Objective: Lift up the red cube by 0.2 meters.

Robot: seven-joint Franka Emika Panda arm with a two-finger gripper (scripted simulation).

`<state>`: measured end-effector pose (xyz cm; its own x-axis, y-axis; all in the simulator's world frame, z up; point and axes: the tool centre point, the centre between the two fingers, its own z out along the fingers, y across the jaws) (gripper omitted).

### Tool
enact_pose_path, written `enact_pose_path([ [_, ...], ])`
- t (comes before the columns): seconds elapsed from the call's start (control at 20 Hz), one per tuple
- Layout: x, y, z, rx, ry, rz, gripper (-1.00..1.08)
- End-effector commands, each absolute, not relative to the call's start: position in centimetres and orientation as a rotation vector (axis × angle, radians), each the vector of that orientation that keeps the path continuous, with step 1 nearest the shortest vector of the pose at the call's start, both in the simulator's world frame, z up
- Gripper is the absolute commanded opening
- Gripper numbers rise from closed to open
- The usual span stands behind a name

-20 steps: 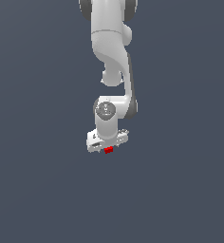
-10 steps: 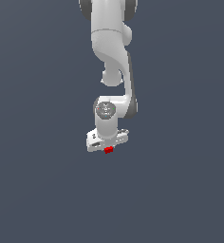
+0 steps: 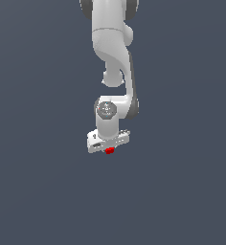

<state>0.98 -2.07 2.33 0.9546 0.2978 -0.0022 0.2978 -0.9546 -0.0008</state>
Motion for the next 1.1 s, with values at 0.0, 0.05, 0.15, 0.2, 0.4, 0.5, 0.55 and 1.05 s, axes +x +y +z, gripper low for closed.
enact_pose_path([
  [0.0, 1.0, -2.1, 3.0, -3.106, -0.473, 0.001, -1.00],
  [0.05, 1.0, -2.1, 3.4, -3.106, -0.473, 0.001, -1.00],
  [0.15, 1.0, -2.1, 4.4, -3.106, -0.473, 0.001, -1.00],
  [0.2, 1.0, -2.1, 5.0, -3.106, -0.473, 0.001, -1.00],
  [0.4, 0.9, -2.1, 8.0, -3.106, -0.473, 0.001, -1.00],
  [0.5, 0.8, -2.1, 9.9, -3.106, -0.473, 0.001, -1.00],
  [0.55, 0.8, -2.1, 10.9, -3.106, -0.473, 0.001, -1.00],
  [1.05, 0.8, -2.1, 20.1, -3.106, -0.474, 0.000, -1.00],
])
